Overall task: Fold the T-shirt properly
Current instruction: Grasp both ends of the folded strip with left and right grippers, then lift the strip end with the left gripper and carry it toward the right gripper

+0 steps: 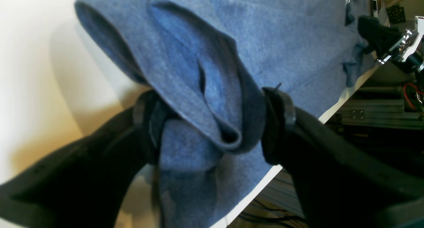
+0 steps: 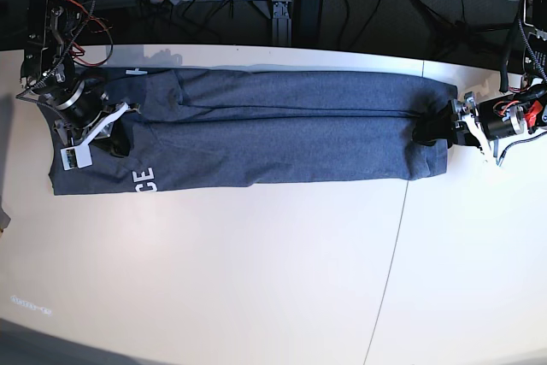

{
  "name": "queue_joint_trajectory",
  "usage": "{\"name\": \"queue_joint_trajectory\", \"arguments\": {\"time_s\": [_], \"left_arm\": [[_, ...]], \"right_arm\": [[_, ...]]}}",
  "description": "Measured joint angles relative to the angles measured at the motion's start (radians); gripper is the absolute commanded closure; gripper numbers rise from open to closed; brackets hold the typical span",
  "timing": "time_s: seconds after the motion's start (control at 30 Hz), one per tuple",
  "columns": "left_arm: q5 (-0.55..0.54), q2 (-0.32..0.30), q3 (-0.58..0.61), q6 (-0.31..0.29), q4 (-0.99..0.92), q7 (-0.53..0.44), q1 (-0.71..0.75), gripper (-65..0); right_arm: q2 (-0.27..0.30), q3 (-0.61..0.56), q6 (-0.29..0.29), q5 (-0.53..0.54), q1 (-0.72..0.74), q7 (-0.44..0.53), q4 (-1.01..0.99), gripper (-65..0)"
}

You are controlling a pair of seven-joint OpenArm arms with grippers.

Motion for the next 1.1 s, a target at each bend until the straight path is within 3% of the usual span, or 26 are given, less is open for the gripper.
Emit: {"name": "queue_joint_trajectory", "arguments": {"time_s": [0.07, 0.17, 0.73, 1.1], "left_arm": [[0.037, 0.0, 0.0, -0.005, 0.001, -0.008, -0.002, -29.5], [0.069, 0.0, 0.004, -0.006, -0.001, 0.0, 0.001, 0.0], [0.187, 0.002, 0.006, -0.008, -0.003, -0.032, -0.093, 0.0], [0.251, -0.076, -0.048, -0.008, -0.003, -0.034, -0.097, 0.0]], "right_arm": [[0.0, 0.0, 0.0, 0.0, 0.0, 0.0, 0.0, 0.0], [0.0, 0.0, 0.0, 0.0, 0.0, 0.0, 0.0, 0.0], [0.0, 0.0, 0.0, 0.06, 0.053, -0.005, 0.074, 0.0], [0.002, 0.023, 0.0, 0.06, 0.074, -0.035, 0.18, 0.0]]}}
